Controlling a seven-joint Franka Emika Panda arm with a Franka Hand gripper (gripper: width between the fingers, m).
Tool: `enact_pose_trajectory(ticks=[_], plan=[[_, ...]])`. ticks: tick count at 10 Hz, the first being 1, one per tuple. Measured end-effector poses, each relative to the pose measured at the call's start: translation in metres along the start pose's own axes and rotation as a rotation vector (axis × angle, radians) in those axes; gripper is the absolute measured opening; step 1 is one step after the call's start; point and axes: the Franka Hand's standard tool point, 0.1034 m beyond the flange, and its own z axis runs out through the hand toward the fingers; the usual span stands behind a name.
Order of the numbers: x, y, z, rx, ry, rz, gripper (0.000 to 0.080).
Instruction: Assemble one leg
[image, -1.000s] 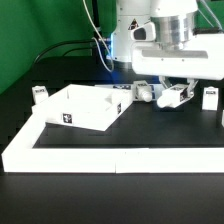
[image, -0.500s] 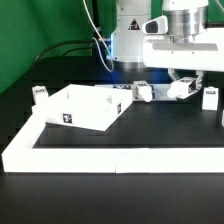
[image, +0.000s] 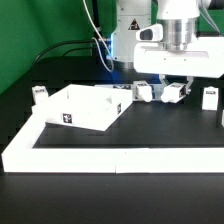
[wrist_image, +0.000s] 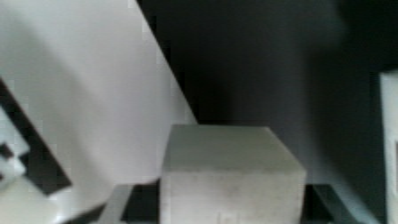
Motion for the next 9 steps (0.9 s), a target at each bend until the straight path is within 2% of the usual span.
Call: enact_pose_trajectory(ticks=[1, 5, 6, 7, 8, 9], plan=[[-0.004, 0.000, 0.003, -0.004, -0.001, -0.006, 0.0285], [-0.003, -0.001, 0.003, -0.002, 0.012, -0.011, 0.0294], [-0.002, 0.000, 0.002, -0.002, 0.005, -0.023, 0.0468], [0.004, 0.003, -0.014, 0.011, -0.013, -0.039, 0.0606], [0.013, 0.009, -0.031, 0.028, -0.034, -0.060, 0.0636], [0.029, 0.017, -0.049, 0.050, -0.048, -0.066, 0.0636]])
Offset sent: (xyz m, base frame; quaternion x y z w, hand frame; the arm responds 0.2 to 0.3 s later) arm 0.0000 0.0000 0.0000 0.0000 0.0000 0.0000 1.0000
